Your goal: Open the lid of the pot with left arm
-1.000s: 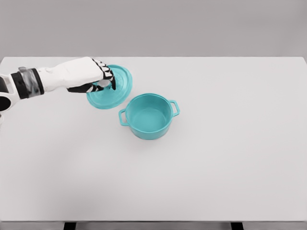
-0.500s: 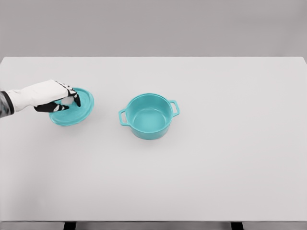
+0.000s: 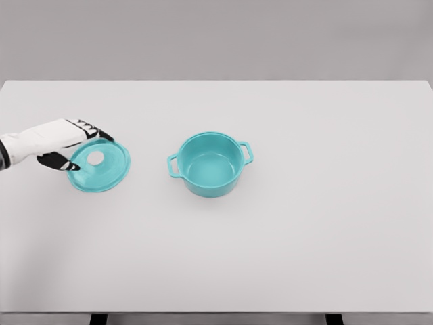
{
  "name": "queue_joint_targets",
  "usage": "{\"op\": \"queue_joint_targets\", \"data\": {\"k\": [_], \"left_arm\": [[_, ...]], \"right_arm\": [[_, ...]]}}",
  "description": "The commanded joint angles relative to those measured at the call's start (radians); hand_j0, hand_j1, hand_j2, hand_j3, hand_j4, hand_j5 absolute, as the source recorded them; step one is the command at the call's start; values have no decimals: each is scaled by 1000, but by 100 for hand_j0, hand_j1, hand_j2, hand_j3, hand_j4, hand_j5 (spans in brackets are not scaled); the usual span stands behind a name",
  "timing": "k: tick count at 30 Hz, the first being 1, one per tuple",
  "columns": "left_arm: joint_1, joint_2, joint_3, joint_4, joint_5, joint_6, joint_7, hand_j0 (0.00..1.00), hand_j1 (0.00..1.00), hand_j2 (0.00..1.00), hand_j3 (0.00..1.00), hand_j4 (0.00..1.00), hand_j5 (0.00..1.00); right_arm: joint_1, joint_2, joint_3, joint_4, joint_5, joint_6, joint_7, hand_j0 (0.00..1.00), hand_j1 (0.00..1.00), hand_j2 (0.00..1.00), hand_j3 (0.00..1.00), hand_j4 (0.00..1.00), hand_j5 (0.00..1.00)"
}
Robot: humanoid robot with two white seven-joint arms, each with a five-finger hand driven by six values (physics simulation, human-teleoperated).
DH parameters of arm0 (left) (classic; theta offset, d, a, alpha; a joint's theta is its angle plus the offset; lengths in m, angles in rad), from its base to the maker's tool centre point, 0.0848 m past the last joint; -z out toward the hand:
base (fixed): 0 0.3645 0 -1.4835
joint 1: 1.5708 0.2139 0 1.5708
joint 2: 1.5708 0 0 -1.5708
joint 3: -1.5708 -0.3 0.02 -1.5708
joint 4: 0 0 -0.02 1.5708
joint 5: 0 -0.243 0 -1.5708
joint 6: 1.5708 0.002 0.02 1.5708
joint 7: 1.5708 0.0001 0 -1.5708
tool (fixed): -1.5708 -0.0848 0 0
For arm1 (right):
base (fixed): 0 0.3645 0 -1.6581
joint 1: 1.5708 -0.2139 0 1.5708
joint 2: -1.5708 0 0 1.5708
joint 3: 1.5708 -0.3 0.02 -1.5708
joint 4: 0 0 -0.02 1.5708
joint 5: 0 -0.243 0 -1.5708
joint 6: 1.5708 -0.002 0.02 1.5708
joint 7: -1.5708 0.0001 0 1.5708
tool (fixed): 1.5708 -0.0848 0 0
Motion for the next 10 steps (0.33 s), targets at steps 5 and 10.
{"op": "queue_joint_targets", "data": {"k": [5,10], "left_arm": [[15,-11,198,18,185,3,0,100,100,100,100,100,100],[5,-40,260,17,210,3,0,100,100,100,100,100,100]], "right_arm": [[0,0,0,0,-1,0,0,100,100,100,100,100,100],[0,0,0,0,-1,0,0,100,100,100,100,100,100]]}}
